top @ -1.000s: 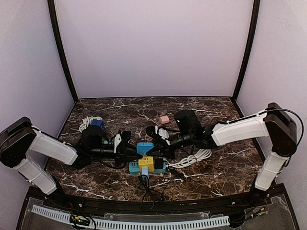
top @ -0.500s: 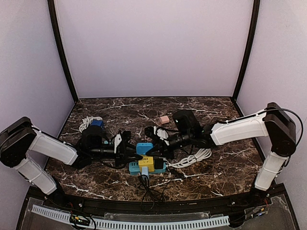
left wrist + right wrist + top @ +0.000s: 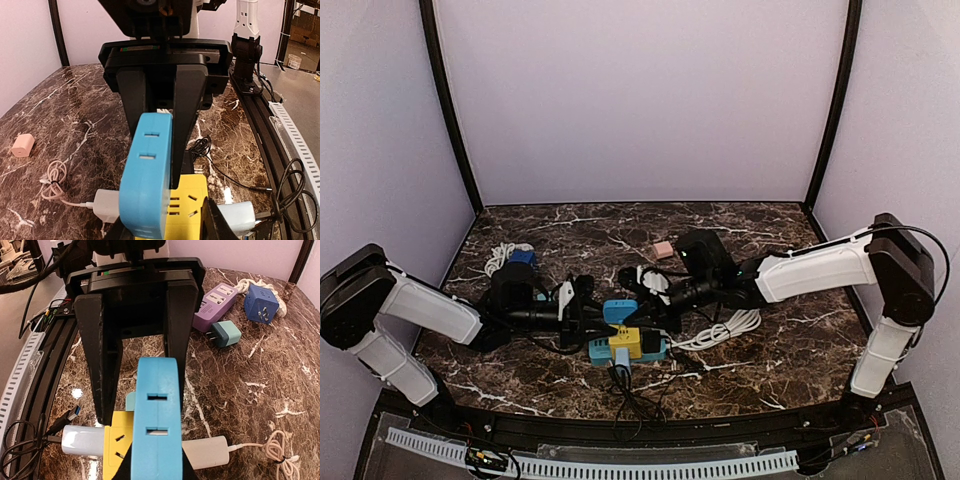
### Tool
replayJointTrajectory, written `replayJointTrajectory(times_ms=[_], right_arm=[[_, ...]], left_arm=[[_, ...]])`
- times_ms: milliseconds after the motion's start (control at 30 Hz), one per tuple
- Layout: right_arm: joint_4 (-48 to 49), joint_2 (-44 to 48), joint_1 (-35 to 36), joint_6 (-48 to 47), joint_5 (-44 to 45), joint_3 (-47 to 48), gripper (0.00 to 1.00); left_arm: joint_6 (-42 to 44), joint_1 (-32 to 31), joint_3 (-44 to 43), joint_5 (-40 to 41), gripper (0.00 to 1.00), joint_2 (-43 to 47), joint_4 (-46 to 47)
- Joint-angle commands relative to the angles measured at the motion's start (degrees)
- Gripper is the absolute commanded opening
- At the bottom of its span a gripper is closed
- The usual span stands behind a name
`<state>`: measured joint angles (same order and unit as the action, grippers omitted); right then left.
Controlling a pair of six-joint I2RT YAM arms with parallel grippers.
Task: Insert the plug
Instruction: Insert the plug into the socket.
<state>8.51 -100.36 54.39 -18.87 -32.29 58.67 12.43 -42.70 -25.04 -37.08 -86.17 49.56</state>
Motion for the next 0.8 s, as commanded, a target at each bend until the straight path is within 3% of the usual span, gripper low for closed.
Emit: replayJointTrajectory(times_ms=[0,333,767], right_arm=[[-0.56,-0.78,0.54,-0.55,0.44,1.41,0.00],[-1.55,-0.35,0.61,-0.20,-0.42,1.58,0.00],[-1.48,-0.97,0.70,0.07,0.15,1.07,0.00]], left_arm=[[0.99,-0.25,-0.37,-0.46,0.31,1.13,-1.04],[0.67,-0.25,-0.45,-1.61,0.02,0.49,-0.08],[2.86,-0.33,0.19,-3.00,0.01,-0.80,0.46]])
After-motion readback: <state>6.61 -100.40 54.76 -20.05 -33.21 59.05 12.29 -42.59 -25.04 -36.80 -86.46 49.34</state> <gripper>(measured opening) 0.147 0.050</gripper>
